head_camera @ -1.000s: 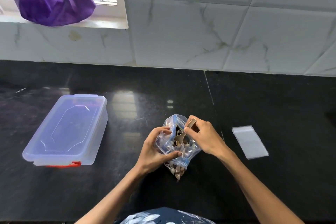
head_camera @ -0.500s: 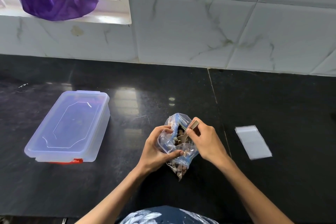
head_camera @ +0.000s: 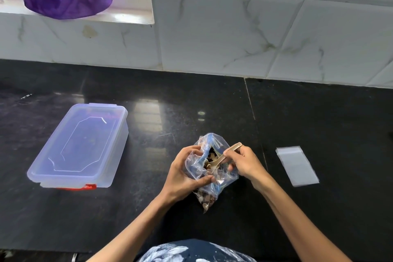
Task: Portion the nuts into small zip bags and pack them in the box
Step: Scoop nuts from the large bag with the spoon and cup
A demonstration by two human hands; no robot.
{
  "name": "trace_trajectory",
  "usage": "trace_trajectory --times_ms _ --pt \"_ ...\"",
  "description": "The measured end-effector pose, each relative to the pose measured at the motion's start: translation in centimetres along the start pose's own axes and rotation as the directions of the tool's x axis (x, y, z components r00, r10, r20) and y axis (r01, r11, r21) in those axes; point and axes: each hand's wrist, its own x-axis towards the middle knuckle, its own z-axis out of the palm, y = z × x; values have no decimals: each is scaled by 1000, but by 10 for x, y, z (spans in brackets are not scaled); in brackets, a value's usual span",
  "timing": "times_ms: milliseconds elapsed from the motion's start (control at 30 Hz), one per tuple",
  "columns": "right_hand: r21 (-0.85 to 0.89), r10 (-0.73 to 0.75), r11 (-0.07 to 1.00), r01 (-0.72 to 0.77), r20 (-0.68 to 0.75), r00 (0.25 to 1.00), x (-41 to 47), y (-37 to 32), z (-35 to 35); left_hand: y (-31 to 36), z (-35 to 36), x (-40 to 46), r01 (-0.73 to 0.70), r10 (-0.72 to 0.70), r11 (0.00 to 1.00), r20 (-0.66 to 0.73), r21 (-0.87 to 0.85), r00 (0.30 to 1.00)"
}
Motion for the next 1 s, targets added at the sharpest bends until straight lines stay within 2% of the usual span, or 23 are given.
trace_trajectory --times_ms 333,533,800,1000 --pt "167 38 985 -34 -24 999 -3 3 -25 15 1 1 -2 2 1000 12 10 1000" --pt "180 15 984 -6 -48 999 -5 -1 -33 32 0 7 -54 64 987 -59 152 996" --pt "231 -111 961 152 -182 977 -21 -46 -75 54 2 20 -102 107 988 -36 118 994" --pt "206 -235 943 261 -146 961 -45 -88 -76 64 6 25 -61 61 997 17 50 998"
